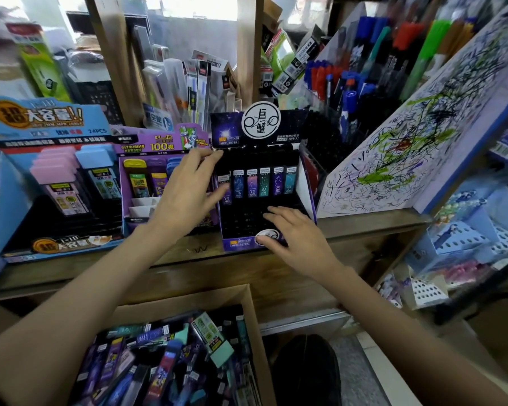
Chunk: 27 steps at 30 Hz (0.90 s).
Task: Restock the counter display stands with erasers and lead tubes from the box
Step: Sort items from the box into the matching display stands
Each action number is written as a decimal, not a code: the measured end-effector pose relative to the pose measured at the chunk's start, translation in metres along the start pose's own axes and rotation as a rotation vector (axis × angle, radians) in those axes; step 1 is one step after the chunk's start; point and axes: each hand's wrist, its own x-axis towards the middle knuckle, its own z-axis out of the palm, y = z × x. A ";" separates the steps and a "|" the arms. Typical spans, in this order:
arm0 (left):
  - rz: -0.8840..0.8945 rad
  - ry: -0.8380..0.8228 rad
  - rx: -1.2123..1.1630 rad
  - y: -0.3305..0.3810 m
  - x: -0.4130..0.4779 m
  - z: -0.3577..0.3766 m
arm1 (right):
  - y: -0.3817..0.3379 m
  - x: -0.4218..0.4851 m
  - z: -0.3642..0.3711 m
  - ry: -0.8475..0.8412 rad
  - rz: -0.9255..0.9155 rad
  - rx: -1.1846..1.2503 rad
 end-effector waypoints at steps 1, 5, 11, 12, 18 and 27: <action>0.011 0.011 0.011 0.000 -0.005 -0.003 | 0.000 0.000 -0.004 -0.009 -0.003 0.032; 0.044 -0.018 0.051 -0.006 -0.014 -0.012 | 0.003 0.016 -0.031 0.156 0.009 0.004; 0.009 -0.130 0.062 -0.003 -0.002 -0.001 | 0.010 0.061 -0.053 0.185 0.193 -0.114; 0.000 -0.133 0.047 -0.002 -0.001 0.001 | 0.011 0.063 -0.051 0.180 0.191 -0.127; -0.028 -0.152 -0.045 0.000 0.004 0.002 | 0.020 0.065 -0.056 0.171 0.167 -0.056; 0.071 -0.126 -0.114 0.015 -0.056 -0.034 | -0.017 0.024 -0.072 0.224 0.056 0.138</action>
